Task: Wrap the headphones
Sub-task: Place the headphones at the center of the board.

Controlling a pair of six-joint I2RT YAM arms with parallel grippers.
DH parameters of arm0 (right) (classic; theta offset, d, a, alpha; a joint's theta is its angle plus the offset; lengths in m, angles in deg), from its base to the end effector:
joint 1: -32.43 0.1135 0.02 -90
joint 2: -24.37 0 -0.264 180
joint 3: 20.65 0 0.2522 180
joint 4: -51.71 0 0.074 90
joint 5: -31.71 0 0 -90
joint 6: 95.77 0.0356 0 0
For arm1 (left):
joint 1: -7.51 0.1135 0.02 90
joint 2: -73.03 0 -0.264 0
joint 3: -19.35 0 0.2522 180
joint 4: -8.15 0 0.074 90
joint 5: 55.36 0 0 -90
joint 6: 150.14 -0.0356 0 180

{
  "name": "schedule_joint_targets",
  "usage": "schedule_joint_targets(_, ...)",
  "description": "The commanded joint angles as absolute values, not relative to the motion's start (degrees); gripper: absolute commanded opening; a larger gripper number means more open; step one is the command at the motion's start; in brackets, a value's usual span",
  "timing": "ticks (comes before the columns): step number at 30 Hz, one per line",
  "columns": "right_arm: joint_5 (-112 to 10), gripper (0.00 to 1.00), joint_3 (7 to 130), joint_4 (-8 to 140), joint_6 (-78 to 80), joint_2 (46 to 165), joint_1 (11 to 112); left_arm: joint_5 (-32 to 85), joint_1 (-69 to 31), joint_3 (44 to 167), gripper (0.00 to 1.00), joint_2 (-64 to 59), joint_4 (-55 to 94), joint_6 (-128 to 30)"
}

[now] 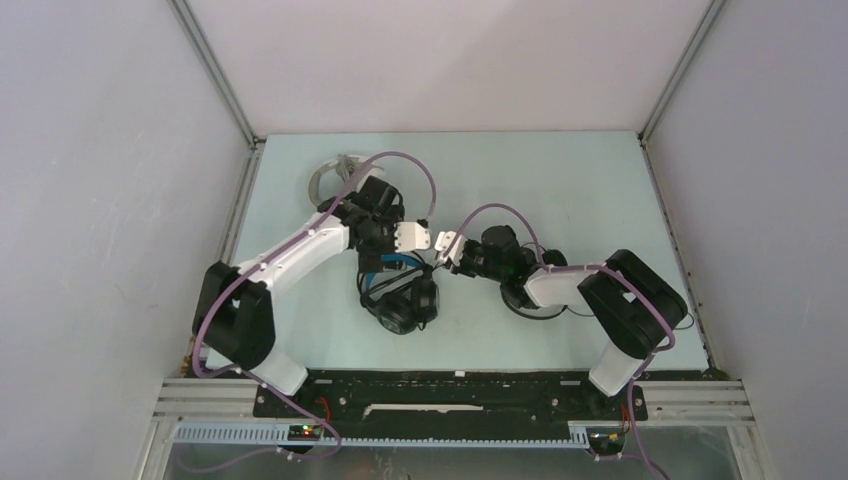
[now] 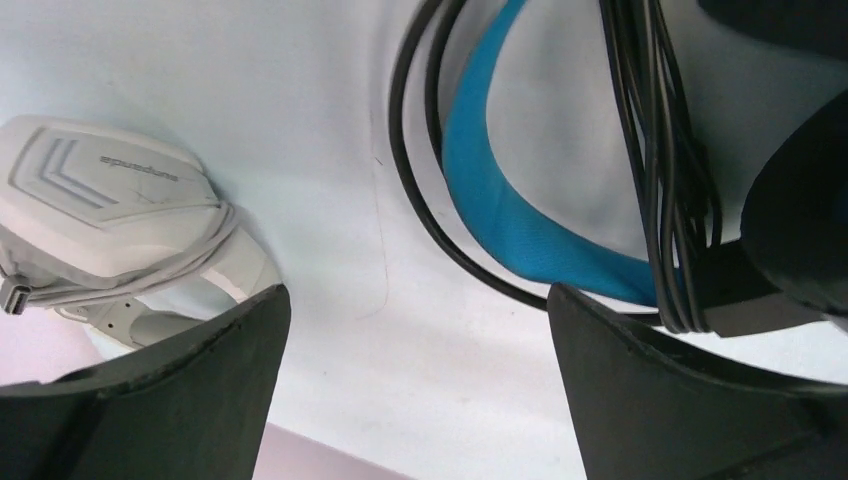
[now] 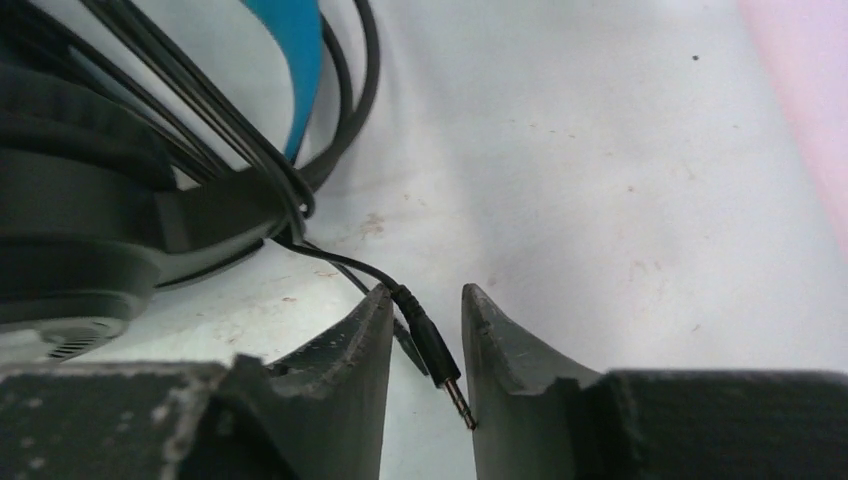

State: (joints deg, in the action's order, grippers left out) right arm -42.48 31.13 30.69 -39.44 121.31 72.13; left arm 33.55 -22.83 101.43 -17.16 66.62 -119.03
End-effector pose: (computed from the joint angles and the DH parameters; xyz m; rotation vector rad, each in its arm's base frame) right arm 0.2466 0.2173 0.1525 -1.3279 1.4839 0.3426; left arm 0.2708 -0.1593 0.2414 1.9272 1.9456 0.1147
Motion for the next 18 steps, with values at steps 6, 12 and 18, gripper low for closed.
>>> schedule_joint_targets(6, -43.07, 0.41, 33.19, 25.53, -32.08, 118.18, 69.32, 29.26, -21.03, 103.04, 1.0, -4.91, 54.99, -108.48)
schedule_joint_targets(12, -47.53, 0.44, 33.86, 28.15, -19.25, 114.47, 67.02, 33.08, -21.01, 104.01, 1.0, 2.81, 48.07, -98.57)
schedule_joint_targets(18, -53.04, 0.47, 40.53, 45.97, -12.6, 111.5, 65.48, 34.42, -21.83, 102.42, 1.0, 12.73, 41.76, -90.91)
